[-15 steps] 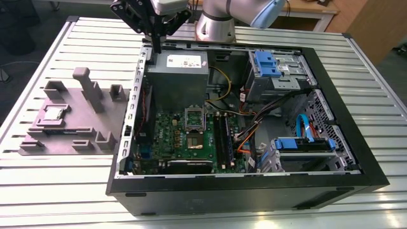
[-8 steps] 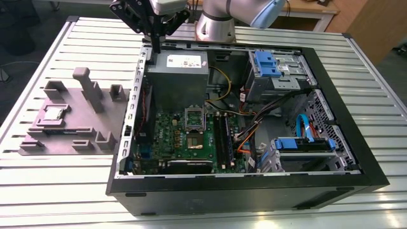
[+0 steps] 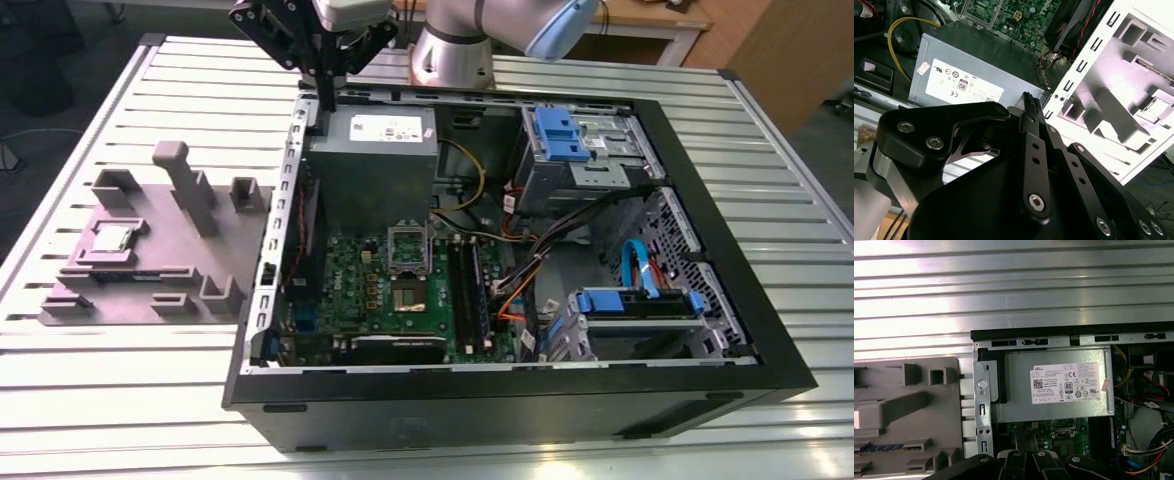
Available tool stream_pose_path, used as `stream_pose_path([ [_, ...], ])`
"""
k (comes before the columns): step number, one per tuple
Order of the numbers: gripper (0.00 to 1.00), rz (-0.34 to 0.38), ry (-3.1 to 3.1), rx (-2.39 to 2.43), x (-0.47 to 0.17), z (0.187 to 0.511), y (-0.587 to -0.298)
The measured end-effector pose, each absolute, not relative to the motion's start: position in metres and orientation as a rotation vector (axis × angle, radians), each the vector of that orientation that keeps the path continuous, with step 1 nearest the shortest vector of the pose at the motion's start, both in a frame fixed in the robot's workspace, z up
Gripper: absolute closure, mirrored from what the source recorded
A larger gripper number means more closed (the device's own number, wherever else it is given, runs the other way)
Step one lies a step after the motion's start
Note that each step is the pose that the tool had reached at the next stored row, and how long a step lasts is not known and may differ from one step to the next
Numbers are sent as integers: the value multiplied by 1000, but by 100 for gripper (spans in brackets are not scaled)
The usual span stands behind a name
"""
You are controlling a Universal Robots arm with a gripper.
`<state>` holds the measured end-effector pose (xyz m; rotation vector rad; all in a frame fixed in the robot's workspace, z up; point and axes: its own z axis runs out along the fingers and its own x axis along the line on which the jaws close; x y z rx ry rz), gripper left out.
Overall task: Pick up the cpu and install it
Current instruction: 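Reach for the cpu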
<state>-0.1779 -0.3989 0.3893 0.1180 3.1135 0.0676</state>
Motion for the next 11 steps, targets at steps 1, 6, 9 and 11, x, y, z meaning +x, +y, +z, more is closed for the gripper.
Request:
stream_pose_path([
  [1,90,68,3113,118,-178,389,-399],
  [6,90,68,3113,118,-179,389,-399],
  [9,90,68,3113,118,-179,389,-399],
  [11,90,68,3113,118,-181,389,-399],
])
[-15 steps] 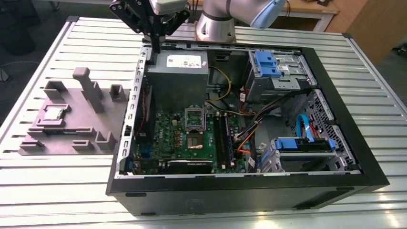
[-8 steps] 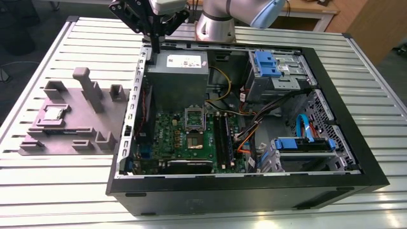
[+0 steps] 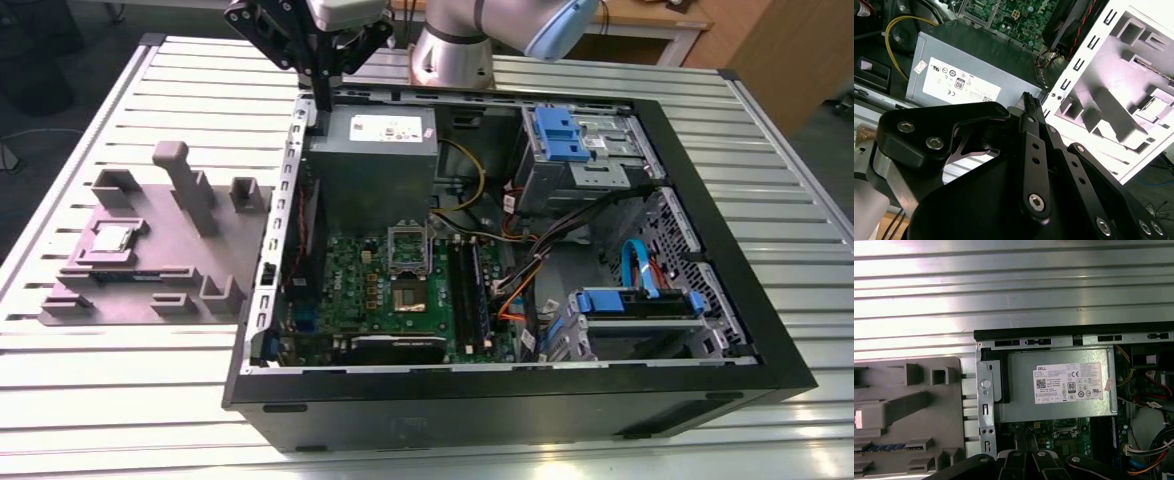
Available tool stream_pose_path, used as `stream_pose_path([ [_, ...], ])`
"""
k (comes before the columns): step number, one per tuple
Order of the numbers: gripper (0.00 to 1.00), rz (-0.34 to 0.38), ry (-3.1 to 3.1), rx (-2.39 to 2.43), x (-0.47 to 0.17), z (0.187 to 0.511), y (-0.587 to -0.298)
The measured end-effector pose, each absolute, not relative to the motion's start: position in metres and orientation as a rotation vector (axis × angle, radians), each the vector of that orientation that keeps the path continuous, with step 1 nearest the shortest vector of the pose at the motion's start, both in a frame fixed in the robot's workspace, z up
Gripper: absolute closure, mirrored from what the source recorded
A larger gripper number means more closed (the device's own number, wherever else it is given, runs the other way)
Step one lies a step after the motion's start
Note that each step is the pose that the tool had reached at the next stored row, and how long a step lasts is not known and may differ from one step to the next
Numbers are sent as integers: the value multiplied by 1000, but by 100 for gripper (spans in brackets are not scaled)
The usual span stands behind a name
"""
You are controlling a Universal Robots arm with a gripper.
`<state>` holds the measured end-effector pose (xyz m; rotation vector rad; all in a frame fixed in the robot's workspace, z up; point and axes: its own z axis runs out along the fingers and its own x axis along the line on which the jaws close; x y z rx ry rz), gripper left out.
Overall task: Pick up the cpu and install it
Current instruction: 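Reach for the cpu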
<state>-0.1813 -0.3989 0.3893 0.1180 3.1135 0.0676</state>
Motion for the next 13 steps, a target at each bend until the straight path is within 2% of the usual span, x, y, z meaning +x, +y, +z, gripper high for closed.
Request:
stream_pose_path([
  [13,90,68,3113,118,-183,389,-399],
])
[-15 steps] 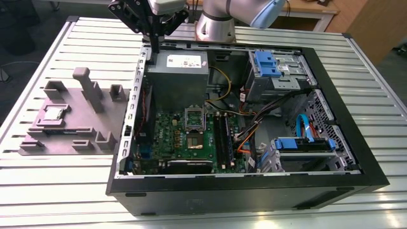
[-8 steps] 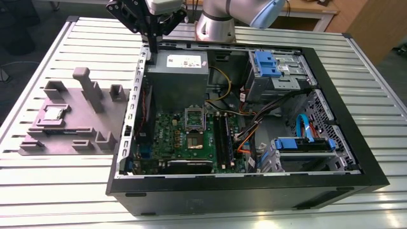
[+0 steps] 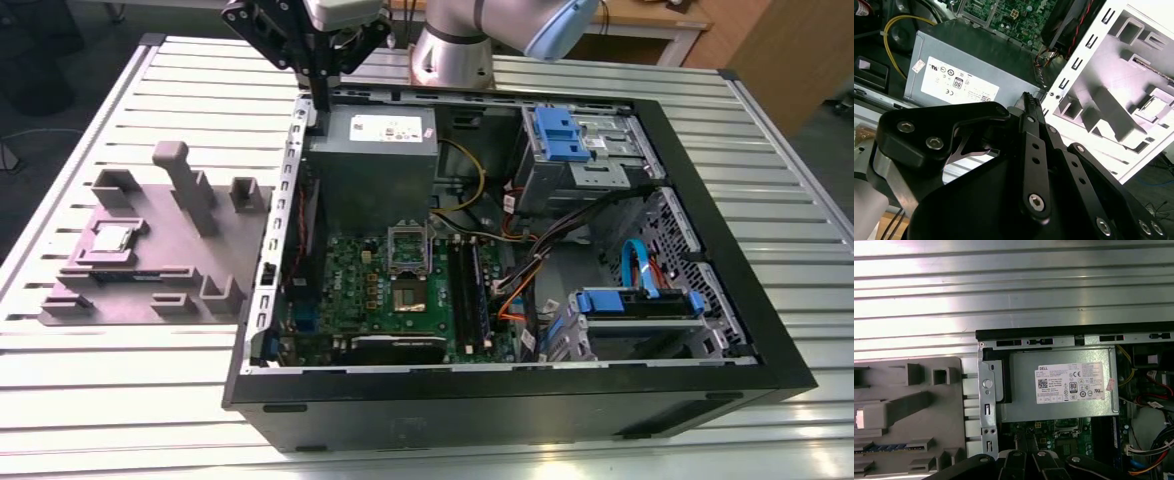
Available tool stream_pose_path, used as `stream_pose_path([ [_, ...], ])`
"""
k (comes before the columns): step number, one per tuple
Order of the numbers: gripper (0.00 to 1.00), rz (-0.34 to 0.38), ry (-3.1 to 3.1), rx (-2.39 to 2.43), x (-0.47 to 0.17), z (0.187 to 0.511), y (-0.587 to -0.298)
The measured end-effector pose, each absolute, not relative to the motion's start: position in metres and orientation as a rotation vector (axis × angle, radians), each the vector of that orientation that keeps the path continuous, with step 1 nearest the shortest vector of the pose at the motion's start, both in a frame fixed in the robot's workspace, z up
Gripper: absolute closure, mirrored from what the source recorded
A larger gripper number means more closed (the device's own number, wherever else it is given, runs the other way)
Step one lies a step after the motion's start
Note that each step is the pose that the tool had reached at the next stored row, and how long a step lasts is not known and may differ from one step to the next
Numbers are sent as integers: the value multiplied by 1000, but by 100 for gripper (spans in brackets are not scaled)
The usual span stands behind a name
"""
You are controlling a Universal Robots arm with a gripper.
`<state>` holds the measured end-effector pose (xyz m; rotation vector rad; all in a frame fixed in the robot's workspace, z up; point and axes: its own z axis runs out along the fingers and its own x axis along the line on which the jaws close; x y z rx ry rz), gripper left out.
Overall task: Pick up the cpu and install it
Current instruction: 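Reach for the cpu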
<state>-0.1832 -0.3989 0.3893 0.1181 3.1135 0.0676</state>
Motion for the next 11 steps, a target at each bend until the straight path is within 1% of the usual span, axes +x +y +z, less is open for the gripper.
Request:
stream_pose_path([
  [11,90,68,3113,118,-185,389,-399],
])
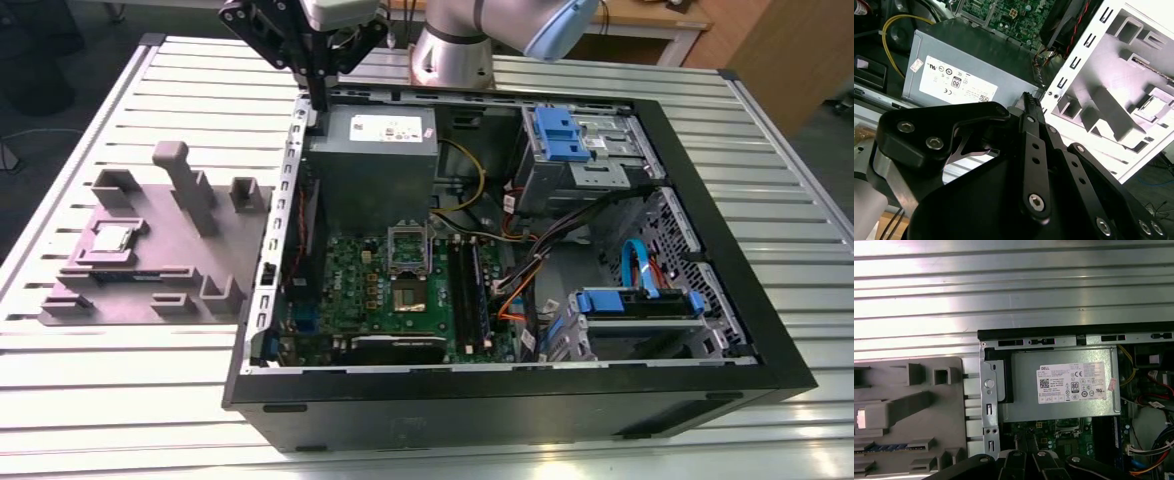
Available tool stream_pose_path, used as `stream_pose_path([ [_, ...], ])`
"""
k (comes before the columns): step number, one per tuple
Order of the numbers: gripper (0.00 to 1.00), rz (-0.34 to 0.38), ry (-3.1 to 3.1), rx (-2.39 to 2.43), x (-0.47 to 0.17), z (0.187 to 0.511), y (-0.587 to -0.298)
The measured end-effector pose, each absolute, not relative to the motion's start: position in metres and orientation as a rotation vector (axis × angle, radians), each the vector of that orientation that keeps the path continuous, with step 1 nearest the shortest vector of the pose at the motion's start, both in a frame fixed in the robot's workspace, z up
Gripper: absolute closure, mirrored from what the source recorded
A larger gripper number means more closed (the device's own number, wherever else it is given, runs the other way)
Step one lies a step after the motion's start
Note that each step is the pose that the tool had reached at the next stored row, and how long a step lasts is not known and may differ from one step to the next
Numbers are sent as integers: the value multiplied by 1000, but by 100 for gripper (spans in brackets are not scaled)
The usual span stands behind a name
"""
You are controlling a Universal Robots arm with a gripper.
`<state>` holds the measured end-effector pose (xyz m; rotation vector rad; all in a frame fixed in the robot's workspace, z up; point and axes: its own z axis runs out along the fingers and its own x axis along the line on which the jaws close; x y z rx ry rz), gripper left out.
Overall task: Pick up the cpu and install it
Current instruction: 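Reach for the cpu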
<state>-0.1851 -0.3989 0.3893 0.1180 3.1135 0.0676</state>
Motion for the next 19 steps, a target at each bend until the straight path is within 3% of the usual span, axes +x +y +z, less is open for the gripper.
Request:
stream_pose_path([
  [19,90,68,3113,118,-188,389,-399],
])
